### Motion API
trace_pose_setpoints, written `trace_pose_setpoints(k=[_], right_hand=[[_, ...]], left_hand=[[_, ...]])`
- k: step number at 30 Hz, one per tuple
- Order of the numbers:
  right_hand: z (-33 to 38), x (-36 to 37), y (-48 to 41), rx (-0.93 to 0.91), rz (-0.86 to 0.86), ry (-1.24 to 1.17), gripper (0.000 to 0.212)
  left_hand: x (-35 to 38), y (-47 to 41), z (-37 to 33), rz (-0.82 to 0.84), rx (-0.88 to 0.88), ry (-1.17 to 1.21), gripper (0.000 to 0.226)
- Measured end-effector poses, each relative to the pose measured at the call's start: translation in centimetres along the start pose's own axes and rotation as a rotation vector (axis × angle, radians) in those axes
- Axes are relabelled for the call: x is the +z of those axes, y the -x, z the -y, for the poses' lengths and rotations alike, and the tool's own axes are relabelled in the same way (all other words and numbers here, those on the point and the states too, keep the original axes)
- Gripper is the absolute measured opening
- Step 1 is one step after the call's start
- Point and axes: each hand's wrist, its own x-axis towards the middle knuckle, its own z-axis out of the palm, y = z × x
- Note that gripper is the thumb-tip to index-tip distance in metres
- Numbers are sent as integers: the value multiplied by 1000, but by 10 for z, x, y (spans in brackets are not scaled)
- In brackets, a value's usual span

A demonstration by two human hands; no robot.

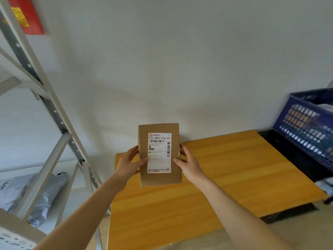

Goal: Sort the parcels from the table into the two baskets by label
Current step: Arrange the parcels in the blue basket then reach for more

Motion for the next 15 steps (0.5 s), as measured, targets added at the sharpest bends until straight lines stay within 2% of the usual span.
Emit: trace_pose_setpoints(k=[8,12,15], right_hand=[[-21,-67,57,113,-236,52,58],[-26,-114,89,136,-302,19,59],[-33,-158,116,163,-333,-27,69]], left_hand=[[84,12,1,243,22,-34,64],[141,21,-9,336,38,-57,68],[196,33,-17,410,53,-85,69]])
